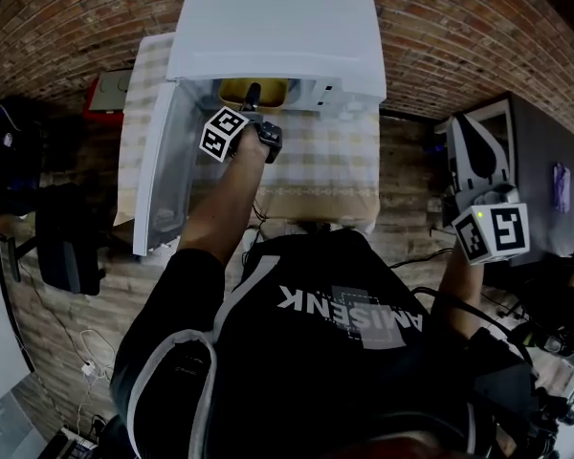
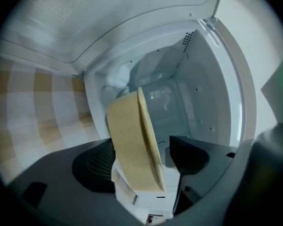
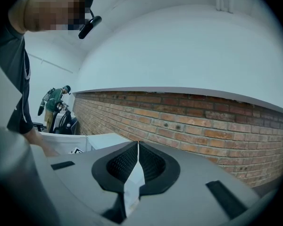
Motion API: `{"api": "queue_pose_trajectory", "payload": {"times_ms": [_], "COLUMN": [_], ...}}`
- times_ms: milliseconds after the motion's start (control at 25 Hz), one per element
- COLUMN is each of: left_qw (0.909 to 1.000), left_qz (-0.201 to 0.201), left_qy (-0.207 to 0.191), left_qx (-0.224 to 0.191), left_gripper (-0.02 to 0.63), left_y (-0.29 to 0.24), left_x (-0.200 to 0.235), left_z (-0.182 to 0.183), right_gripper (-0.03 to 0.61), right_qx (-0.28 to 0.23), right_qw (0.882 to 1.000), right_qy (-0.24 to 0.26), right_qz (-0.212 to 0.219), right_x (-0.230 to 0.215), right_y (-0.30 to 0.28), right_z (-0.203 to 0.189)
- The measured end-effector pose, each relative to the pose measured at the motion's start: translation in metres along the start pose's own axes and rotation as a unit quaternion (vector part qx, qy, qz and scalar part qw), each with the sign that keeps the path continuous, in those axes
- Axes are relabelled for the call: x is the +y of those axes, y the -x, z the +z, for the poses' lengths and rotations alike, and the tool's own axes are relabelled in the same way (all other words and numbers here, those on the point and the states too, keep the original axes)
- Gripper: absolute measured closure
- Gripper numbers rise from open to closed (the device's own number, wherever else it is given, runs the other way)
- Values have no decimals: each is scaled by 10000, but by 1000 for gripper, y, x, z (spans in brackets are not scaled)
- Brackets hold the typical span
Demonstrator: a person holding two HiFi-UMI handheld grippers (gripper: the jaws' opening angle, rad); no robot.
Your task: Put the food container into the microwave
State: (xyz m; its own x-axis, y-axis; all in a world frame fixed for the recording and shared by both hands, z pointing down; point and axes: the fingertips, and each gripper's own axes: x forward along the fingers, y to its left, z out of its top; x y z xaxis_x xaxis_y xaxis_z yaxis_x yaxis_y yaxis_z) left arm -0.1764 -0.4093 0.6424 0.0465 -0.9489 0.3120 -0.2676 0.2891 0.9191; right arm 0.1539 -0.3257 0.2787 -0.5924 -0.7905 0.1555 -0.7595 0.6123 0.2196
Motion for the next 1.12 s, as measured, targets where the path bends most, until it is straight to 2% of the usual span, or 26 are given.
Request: {"api": "queue_pose_trajectory", "payload": {"times_ms": [160, 360, 520, 760, 960, 1120], "left_qw": [9994, 9995, 9991, 9956, 9961, 9960], "left_qz": [308, 294, 381, 584, 451, 123], "left_qy": [-144, -18, -97, -665, -737, -858], "left_qx": [91, 86, 174, 316, 177, 199], "left_gripper": [256, 256, 249, 247, 247, 249], "left_y": [11, 8, -8, 2, 18, 29], "left_x": [14, 18, 9, 9, 3, -11], "left_z": [-5, -4, -5, -9, -5, -8], "right_gripper": [535, 535, 535, 535, 535, 535], "right_qx": [-21, -48, -69, -129, -189, -251], "right_qw": [10000, 10000, 10000, 9999, 9998, 9997], "right_qy": [-1, 0, 23, 2, -34, -34], "right_qz": [7, 39, 54, 18, 41, 73], "right_x": [0, 0, 1, -2, -1, 4], "right_y": [1, 1, 1, 2, 2, 4], "right_z": [0, 2, 6, 6, 9, 12]}}
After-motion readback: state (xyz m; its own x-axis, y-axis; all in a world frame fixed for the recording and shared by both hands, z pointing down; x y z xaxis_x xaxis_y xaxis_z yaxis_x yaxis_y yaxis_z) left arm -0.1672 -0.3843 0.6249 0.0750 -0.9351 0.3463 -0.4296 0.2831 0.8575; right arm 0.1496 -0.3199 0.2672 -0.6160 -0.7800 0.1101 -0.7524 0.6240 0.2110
